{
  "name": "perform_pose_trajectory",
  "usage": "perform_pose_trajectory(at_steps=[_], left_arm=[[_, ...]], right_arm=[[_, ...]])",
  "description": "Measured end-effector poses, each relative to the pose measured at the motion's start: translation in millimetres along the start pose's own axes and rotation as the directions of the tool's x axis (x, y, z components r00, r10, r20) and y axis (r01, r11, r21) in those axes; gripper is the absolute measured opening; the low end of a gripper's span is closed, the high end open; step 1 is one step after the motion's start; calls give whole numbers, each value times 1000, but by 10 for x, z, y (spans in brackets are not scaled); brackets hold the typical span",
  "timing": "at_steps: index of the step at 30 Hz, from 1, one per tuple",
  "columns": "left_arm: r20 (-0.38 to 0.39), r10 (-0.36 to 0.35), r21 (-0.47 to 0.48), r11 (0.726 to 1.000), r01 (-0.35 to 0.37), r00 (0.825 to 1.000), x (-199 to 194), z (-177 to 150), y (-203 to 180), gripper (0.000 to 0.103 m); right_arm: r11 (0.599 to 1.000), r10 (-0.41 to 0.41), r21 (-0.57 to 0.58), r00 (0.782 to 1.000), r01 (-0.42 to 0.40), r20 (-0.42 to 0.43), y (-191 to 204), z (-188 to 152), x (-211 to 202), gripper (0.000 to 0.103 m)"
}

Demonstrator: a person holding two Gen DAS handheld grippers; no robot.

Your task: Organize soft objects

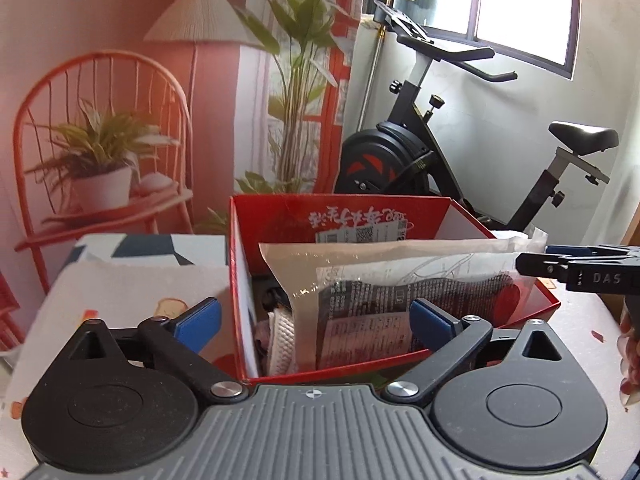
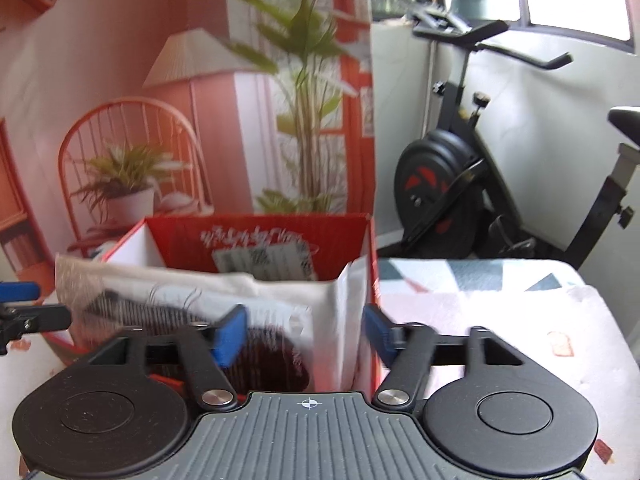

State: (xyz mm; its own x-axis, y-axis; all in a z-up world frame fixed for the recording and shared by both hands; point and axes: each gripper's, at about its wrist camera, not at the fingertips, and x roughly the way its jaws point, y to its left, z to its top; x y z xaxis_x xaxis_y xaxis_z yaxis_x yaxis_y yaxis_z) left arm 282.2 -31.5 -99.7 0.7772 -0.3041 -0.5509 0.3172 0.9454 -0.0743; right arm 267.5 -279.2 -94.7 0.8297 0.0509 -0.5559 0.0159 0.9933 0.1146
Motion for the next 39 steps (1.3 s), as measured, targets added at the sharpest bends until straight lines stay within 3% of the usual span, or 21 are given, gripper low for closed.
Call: perform_pose_trajectory(at_steps=[4,7,11,16,23,25,30,39], left_arm=[[31,59,16,998,-59,998,-110,38,-65,103],[21,118,23,993,-118,993,-135,67,-103,103],[-23,110,-10,994,-110,994,-151,81,-85,103],[-16,57,-86,995,-59,998,-263,41,-3,103],[-7,163,5,987,-163,987,-475,40,-120,103],[-2,147,-15,989,-147,989,-567,48,-113,103],[45,124,-67,990,-121,991,-902,80,-114,103],[160,155,-17,988,-155,975,-1785,111,-362,103]], right_arm=[[1000,-2,-4,1000,2,13,8,19,-92,99],[1000,-5,-22,1000,5,17,47,12,-158,102],[1000,-7,-16,1000,8,20,88,5,-227,103],[1000,-9,3,1000,9,28,115,-28,-340,103],[999,-41,15,997,40,60,213,-53,-559,103],[999,-36,20,997,35,68,237,-53,-644,103],[999,-35,5,995,35,92,361,-40,-945,103],[993,-89,-57,984,99,151,795,-26,-1806,103]])
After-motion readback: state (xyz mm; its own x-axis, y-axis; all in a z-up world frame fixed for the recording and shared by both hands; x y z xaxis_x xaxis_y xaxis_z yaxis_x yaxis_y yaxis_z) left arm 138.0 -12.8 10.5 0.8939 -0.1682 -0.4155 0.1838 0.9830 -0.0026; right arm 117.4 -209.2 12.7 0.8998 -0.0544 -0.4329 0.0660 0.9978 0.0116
